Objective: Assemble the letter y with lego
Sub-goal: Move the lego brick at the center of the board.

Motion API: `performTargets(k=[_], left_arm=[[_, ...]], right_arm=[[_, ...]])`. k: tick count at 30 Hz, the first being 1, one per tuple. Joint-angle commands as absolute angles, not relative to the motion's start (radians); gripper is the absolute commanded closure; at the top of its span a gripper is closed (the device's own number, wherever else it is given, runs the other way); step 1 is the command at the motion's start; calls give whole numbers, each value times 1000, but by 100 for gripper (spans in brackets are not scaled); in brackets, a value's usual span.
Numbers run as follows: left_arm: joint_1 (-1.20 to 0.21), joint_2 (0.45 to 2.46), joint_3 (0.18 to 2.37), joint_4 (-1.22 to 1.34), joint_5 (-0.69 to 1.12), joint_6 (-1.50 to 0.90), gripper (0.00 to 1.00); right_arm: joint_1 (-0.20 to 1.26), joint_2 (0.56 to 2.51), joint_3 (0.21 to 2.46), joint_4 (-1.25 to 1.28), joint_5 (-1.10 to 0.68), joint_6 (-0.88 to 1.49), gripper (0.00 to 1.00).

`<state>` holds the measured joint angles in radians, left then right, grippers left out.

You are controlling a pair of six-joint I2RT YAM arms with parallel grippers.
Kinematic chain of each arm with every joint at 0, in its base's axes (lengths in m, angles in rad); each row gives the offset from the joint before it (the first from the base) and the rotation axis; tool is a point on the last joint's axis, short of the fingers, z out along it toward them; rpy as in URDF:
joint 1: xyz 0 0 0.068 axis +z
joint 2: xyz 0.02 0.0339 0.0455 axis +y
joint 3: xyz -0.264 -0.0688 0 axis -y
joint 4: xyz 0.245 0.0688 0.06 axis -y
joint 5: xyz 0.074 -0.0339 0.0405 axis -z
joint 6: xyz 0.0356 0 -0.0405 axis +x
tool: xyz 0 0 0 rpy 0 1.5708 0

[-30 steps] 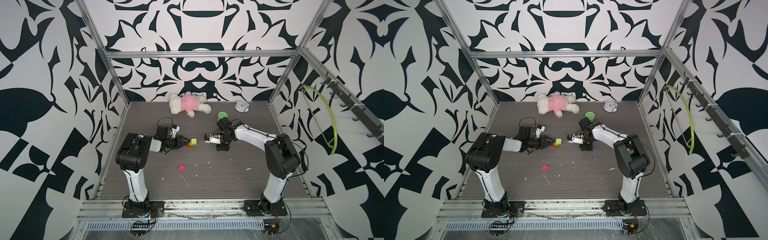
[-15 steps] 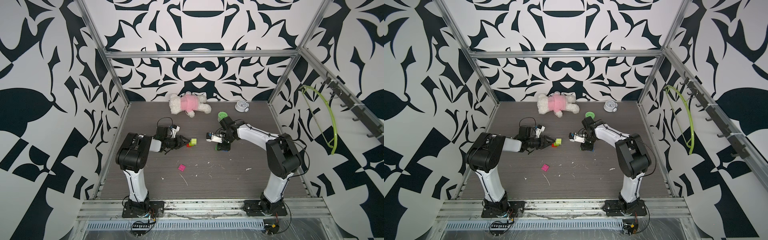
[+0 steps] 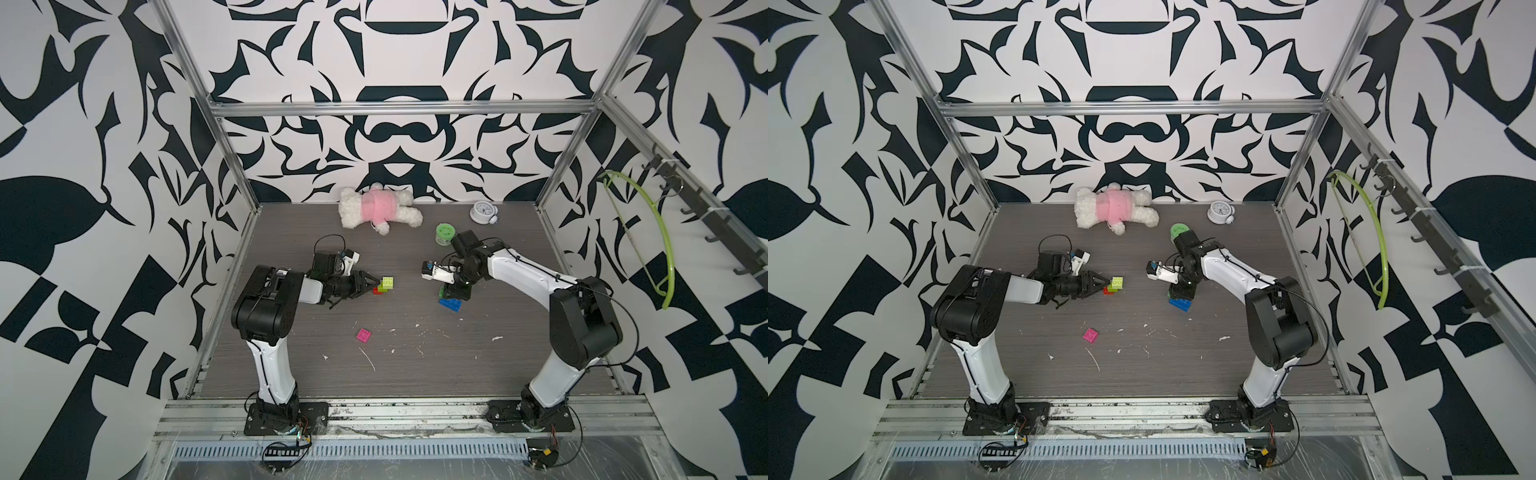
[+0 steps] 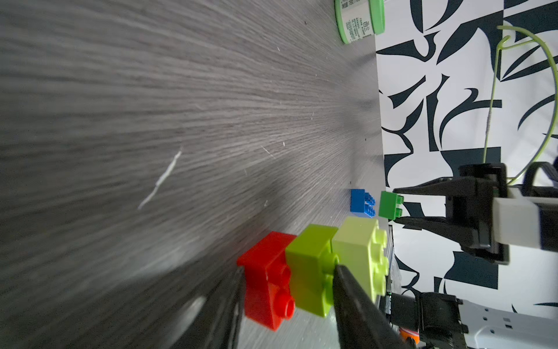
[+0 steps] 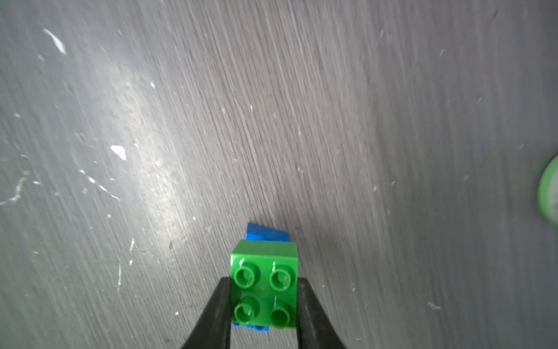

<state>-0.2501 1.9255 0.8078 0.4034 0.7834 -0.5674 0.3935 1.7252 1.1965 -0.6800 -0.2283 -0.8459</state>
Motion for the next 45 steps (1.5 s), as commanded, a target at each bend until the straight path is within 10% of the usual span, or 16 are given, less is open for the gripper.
performTargets(k=[1,45], left_arm=[[-250,2012,759,176,615,-538,49],[-250,2016,760,177,618,-540,49]], right_arm=[[387,1729,1184,-670,-201,-793,100],[428,1785,1127,-593,-155,-476,100]])
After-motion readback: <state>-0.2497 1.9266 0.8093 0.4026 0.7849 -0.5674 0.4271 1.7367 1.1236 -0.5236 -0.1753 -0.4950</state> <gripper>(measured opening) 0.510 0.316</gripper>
